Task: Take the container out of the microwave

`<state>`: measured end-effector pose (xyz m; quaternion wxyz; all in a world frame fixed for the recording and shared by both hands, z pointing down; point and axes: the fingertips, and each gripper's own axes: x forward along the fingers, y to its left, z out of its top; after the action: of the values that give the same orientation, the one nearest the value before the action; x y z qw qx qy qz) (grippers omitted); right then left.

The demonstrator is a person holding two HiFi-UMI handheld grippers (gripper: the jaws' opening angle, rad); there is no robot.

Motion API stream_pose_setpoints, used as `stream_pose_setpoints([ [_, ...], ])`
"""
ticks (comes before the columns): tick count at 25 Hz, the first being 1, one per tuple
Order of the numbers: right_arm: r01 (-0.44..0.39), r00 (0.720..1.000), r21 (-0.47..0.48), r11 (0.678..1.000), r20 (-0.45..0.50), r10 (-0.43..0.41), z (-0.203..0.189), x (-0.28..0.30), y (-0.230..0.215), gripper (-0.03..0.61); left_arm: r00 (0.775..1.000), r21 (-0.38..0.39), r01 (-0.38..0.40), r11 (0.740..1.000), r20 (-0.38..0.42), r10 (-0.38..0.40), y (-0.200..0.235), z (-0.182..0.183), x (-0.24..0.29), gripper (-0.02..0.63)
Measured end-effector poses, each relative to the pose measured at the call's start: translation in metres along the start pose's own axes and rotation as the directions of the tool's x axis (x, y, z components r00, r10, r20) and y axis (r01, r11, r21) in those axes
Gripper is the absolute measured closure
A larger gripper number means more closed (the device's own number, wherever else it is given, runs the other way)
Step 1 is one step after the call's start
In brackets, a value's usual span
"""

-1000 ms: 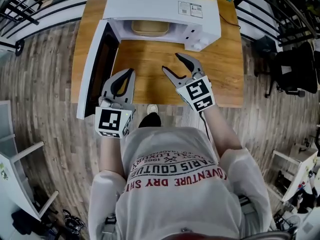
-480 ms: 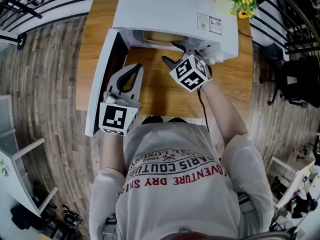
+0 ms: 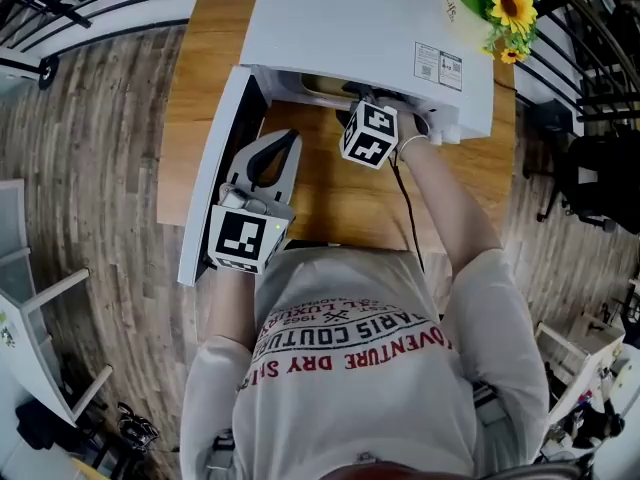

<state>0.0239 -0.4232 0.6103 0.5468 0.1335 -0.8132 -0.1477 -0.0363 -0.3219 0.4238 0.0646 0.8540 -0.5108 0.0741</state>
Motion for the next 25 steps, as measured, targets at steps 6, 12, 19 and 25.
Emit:
stream_pose_setpoints([
  [6,0.018,0.999,-0.065,0.998,-0.036,-0.02,-0.003,0.006,0.0,0.507,1.0,-0.003,0.002,1.0,-0.015,-0.002,-0.002,-0.006,-0.002,0.598],
  [12,-0.007,1.0,-0.024,1.0,-0.011,0.007,0.001,-0.004,0.007,0.531,1.0,-0.002,0.004,1.0,-0.015,-0.004,-0.006,-0.005,-0.008,0.598],
  [19,0.015,0.998,0.016,1.0,0.067,-0.016,0.008,-0.036,0.024,0.543,1.0,-0.007,0.009,1.0,-0.013,-0.009,-0.016,-0.005,-0.019,0.598],
  [25,-0.024,0.992,0.16,0.987,0.126,0.004,0.012,-0.071,0.056,0.543,1.0,0.016,0.013,1.0,0.002,-0.013,-0.031,-0.002,-0.032,0.598],
])
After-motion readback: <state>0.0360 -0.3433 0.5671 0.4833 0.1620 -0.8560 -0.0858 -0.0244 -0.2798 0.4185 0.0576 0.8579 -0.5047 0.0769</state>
